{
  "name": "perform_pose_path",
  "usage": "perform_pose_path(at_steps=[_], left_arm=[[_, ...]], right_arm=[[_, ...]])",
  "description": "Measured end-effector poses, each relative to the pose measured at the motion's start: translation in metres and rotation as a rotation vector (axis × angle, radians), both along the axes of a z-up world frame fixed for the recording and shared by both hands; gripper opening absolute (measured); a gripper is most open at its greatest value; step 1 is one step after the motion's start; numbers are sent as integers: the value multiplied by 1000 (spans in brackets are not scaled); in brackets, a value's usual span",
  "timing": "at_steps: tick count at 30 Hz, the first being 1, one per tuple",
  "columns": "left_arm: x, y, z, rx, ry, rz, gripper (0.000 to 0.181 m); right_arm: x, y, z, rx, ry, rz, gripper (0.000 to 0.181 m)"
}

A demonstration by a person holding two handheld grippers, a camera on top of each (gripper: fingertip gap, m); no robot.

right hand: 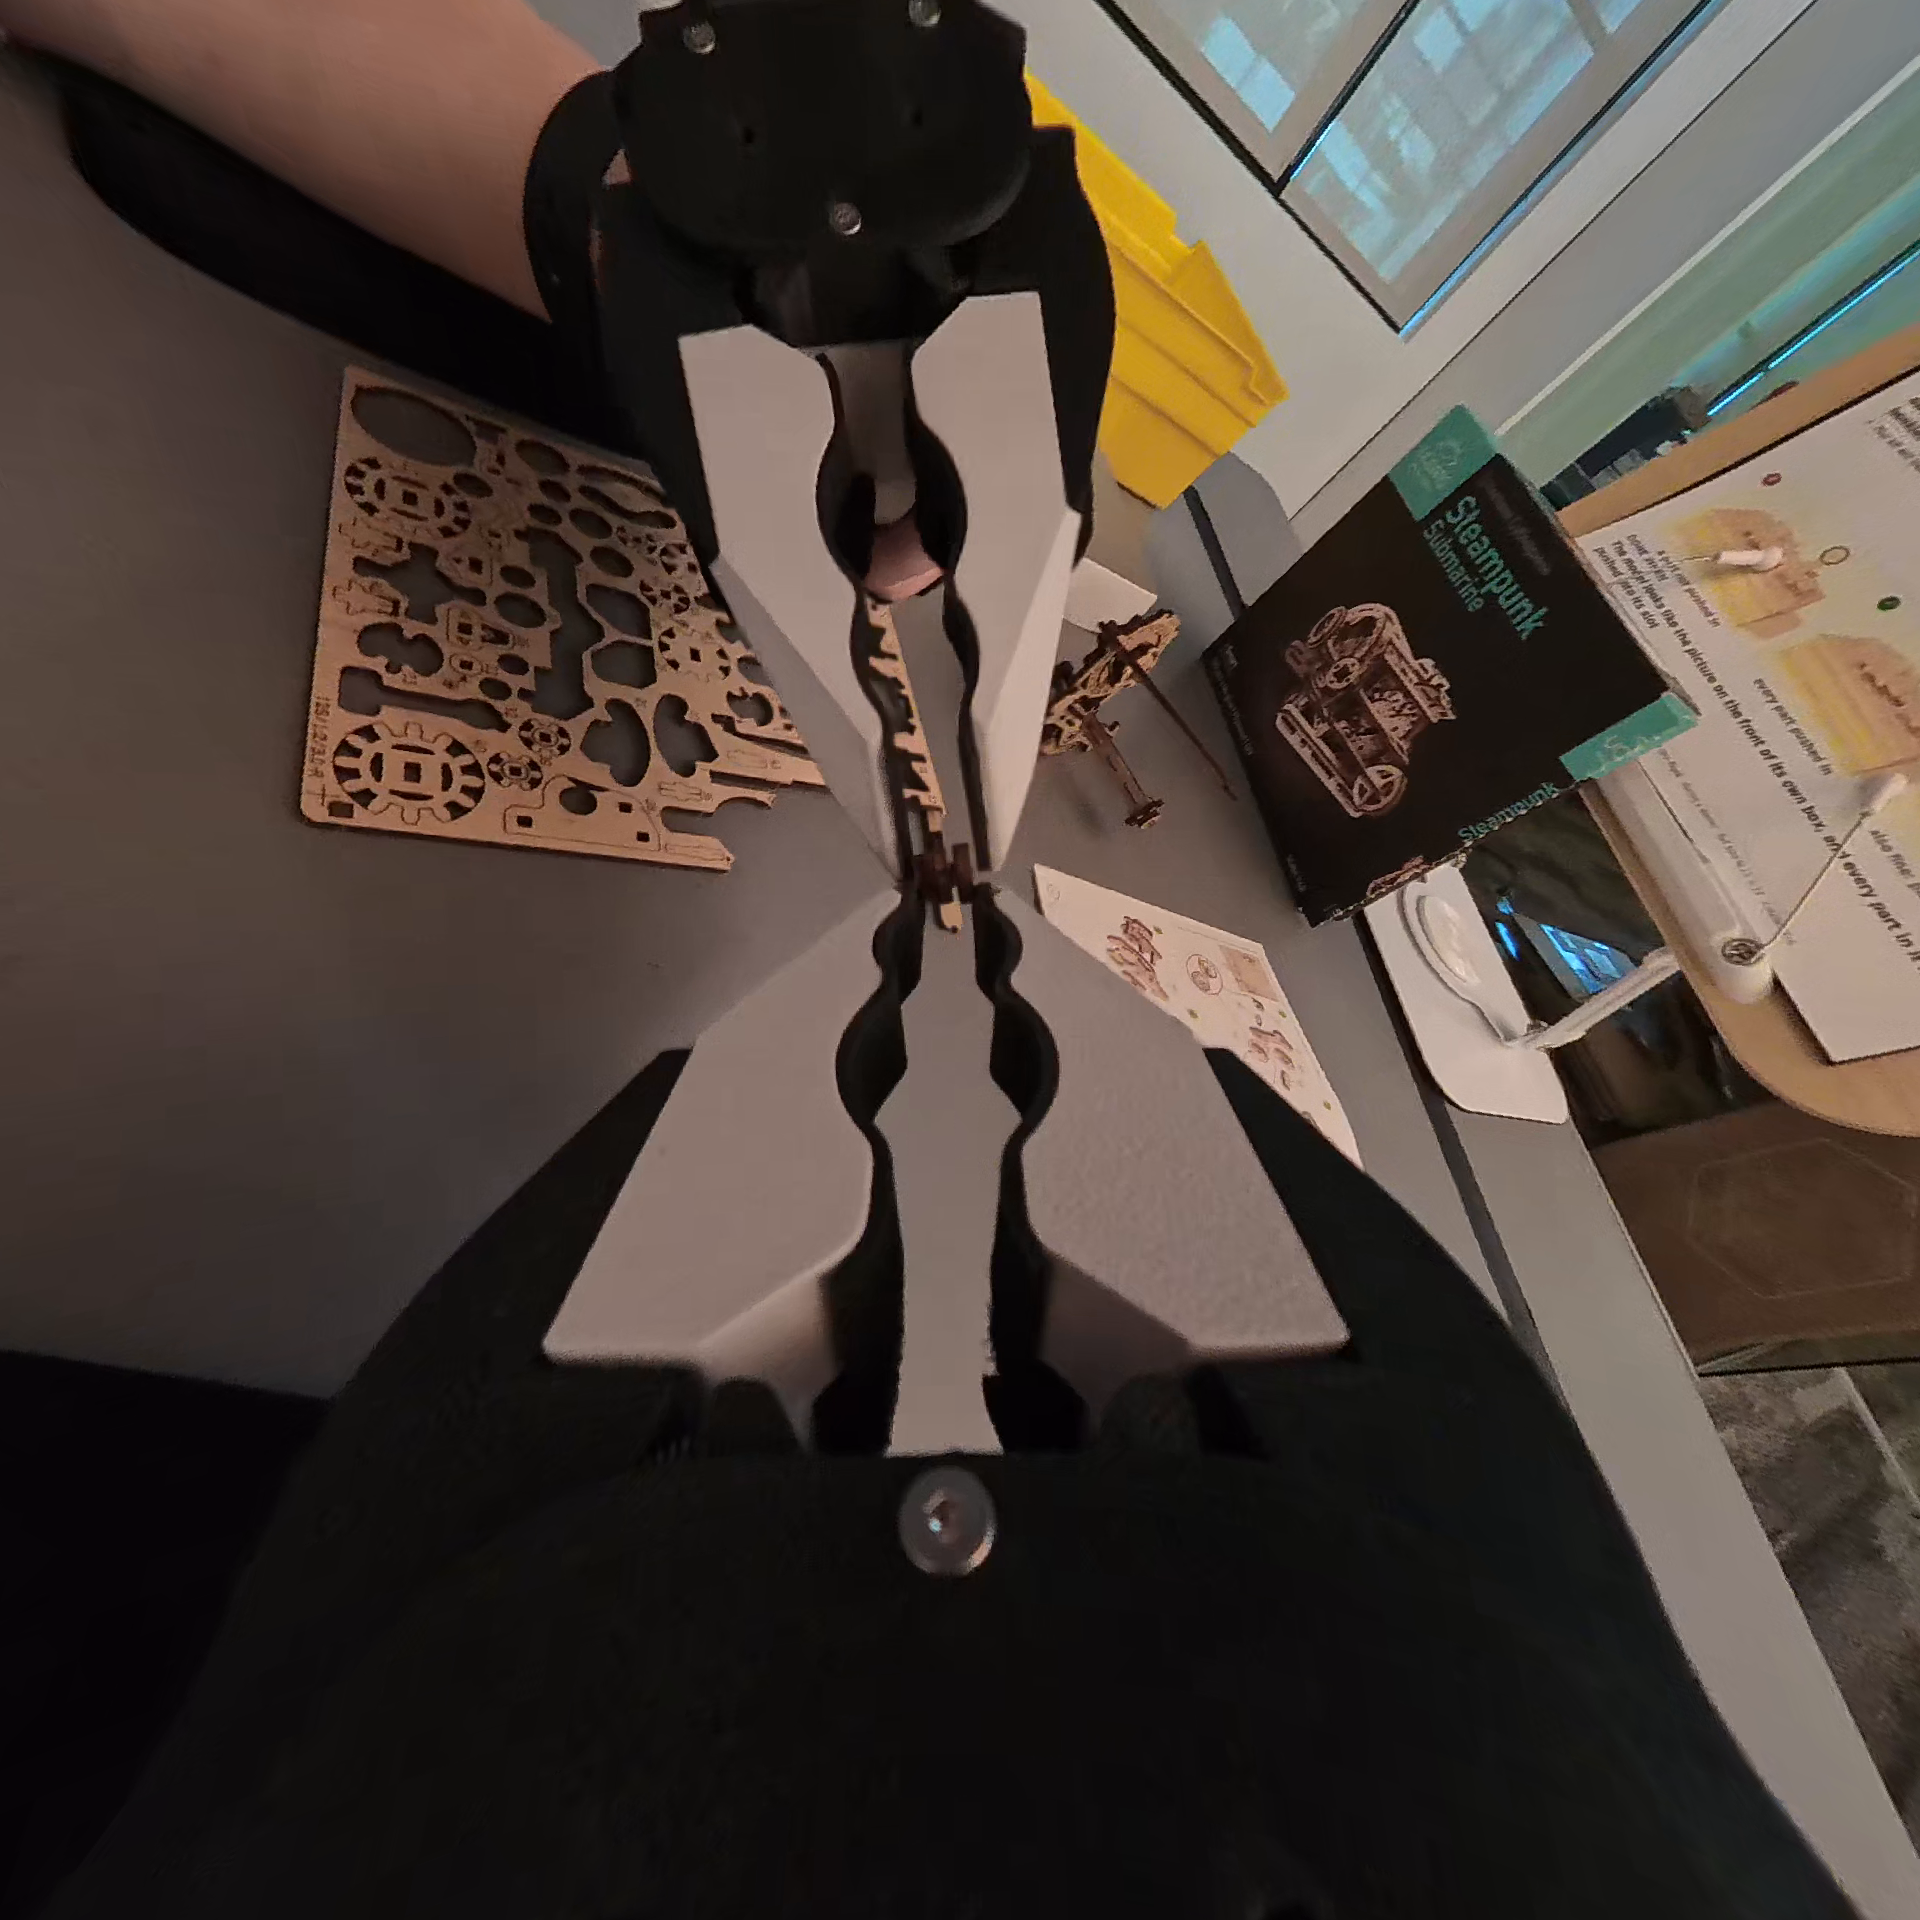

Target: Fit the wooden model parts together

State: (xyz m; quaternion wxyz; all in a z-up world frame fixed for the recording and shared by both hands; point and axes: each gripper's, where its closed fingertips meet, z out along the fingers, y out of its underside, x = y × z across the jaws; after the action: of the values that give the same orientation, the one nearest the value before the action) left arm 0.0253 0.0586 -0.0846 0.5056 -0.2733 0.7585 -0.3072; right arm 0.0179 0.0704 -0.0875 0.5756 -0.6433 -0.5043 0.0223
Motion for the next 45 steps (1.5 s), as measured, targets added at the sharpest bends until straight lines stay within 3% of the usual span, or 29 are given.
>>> perform_pose_path(at_steps=[12, 22, 32, 37, 45], left_arm=[[2, 2, -9, 125, 41, 31, 7], [4, 3, -7, -5, 123, 56, 7], [-1, -7, -6, -233, 207, -38, 7], [3, -4, -1, -154, 102, 8, 8], [-1, -8, 0, -209, 176, -18, 6]], right_arm=[[1, 2, -7, -14, -49, -22, 7], [3, 2, -6, -114, 56, -10, 6], [-2, -7, -7, -124, 30, 48, 8], [2, -3, -3, -195, 115, 15, 7], [-2, -8, -3, -240, 139, 39, 6]])
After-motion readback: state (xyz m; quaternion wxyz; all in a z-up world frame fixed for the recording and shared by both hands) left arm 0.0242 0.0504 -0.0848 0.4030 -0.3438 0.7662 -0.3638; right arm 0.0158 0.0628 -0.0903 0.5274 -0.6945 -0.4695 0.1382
